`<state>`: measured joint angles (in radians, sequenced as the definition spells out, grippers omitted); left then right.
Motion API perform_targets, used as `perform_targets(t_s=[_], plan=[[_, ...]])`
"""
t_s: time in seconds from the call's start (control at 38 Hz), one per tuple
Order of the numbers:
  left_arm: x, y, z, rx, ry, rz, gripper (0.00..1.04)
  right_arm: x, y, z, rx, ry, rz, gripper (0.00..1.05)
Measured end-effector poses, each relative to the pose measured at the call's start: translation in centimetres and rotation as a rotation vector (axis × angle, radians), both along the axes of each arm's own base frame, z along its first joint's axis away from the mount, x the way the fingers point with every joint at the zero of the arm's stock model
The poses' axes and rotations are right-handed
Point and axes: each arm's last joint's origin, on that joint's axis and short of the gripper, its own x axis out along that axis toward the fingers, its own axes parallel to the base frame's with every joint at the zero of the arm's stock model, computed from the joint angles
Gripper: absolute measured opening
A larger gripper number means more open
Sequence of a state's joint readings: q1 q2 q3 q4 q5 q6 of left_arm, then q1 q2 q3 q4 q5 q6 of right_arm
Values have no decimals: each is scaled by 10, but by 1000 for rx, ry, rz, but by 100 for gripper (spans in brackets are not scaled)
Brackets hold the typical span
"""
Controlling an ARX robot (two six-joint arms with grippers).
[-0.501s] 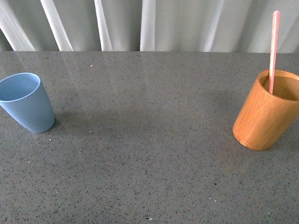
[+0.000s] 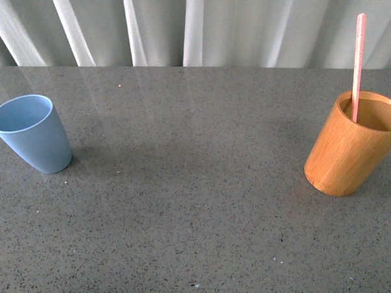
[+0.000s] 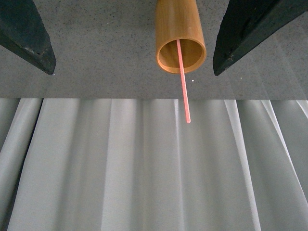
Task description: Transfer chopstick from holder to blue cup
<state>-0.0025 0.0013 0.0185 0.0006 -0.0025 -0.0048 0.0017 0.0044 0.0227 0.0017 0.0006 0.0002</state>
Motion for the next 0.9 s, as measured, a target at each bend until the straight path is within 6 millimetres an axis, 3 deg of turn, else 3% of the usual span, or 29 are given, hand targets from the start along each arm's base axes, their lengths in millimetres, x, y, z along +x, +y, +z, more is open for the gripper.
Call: perform_targets(t_s=[0.9], plan=[[0, 0, 0, 0, 0, 0, 98, 0, 0, 0, 0, 0, 0, 95]])
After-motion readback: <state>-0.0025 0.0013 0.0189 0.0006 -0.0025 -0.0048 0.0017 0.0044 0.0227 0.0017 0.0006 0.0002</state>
